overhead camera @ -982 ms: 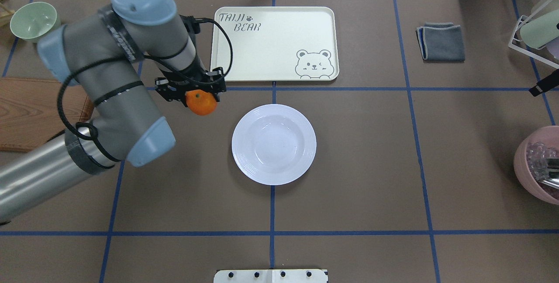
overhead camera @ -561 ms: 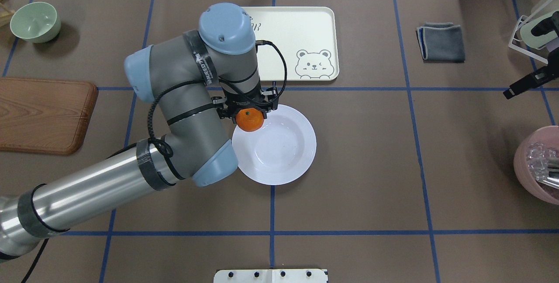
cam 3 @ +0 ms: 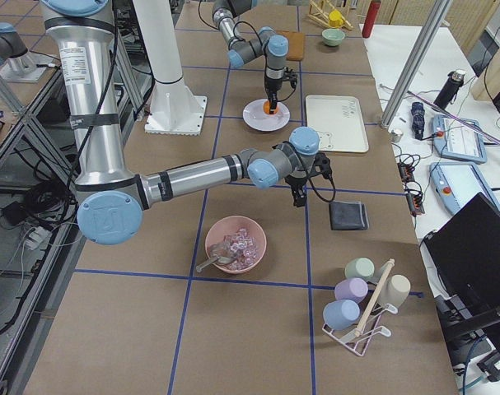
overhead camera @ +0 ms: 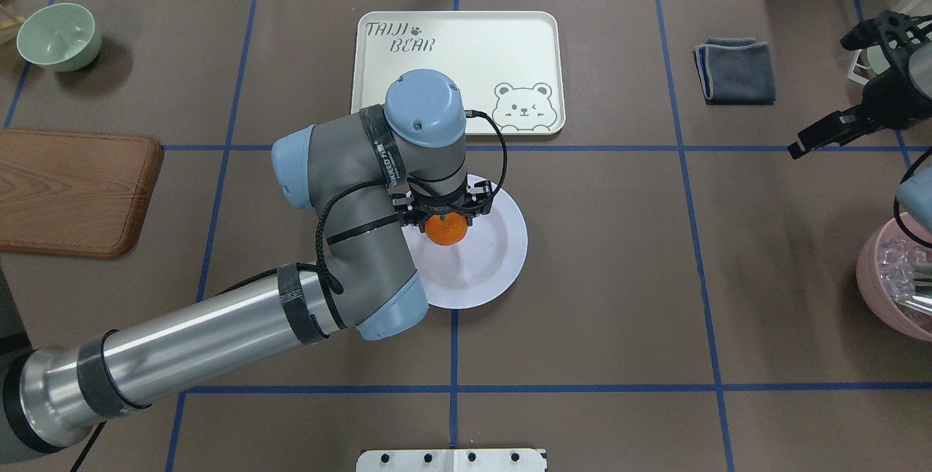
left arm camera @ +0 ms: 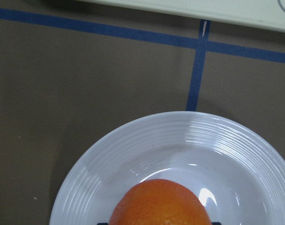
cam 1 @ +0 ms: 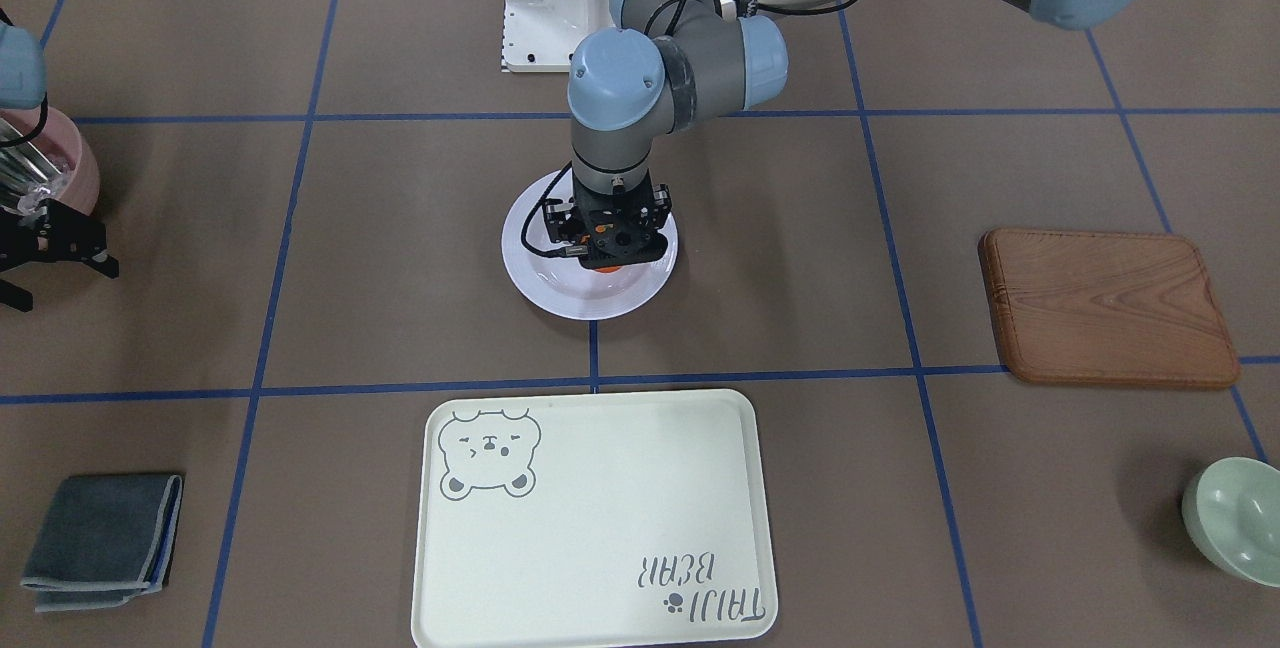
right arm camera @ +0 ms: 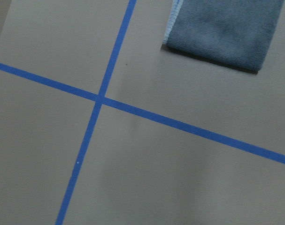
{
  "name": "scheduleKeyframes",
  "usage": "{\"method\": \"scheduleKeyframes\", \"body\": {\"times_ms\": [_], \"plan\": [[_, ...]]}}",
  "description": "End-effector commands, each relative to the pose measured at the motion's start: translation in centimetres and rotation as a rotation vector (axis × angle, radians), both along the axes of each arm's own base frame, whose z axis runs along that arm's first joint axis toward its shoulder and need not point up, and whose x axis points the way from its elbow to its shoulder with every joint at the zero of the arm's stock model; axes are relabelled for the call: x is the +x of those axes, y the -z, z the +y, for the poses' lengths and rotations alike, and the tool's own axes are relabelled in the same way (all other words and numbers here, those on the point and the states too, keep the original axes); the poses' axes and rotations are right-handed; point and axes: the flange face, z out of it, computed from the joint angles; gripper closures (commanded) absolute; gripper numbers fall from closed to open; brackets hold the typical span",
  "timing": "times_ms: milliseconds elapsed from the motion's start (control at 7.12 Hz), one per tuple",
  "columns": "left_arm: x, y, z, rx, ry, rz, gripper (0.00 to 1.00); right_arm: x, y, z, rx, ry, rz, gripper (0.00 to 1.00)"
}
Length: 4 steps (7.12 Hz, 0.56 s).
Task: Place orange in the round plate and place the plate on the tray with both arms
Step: 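Carry the orange with the left gripper over the white plate and lower it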
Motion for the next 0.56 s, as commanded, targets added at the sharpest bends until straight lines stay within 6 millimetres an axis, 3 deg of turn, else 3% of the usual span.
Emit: {"method": "scheduleKeyframes", "body": {"times_ms": [0,281,421], "plan": [[0.7,-0.1,0.4,0.001,-0.007,-0.001,1.0,-1.4,0.9,0.4,-0.019,-0.006,-0.012,0.0],[1.3,0.7,0.3,0.001,-0.009,0.0,0.75,-3.3,2.2,0.6,-0.054,-0.022,-0.031,0.0],[1.6,1.0,0.3,0.001,-0.011,0.0,0.49,-4.3,2.8,0.6,-0.069,-0.024,-0.036,0.0]]}}
